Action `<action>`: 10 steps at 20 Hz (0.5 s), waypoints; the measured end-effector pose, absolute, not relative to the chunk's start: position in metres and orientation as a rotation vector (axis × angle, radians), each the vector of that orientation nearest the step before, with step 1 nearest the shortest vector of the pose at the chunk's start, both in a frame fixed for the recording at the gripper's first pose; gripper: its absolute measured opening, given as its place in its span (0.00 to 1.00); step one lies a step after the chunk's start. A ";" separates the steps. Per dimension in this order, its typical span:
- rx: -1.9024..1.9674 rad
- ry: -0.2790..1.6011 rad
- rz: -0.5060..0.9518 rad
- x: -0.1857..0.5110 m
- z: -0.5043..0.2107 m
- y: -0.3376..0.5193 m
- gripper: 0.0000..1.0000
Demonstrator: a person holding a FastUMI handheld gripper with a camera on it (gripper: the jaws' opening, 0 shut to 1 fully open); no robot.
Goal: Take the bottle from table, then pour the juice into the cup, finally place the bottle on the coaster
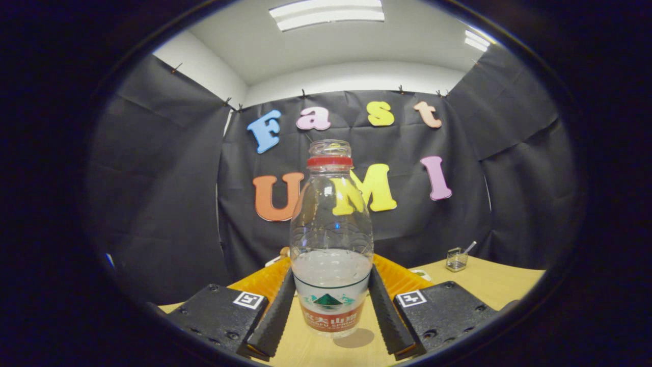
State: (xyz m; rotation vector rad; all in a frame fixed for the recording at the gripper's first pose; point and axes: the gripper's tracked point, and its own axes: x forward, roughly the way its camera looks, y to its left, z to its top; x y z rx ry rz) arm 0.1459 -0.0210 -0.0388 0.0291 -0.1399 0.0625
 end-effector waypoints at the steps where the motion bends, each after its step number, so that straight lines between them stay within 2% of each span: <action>1: 0.028 -0.132 0.063 0.151 -0.045 -0.019 0.80; 10: 0.001 -0.024 -0.045 0.209 -0.121 -0.022 0.80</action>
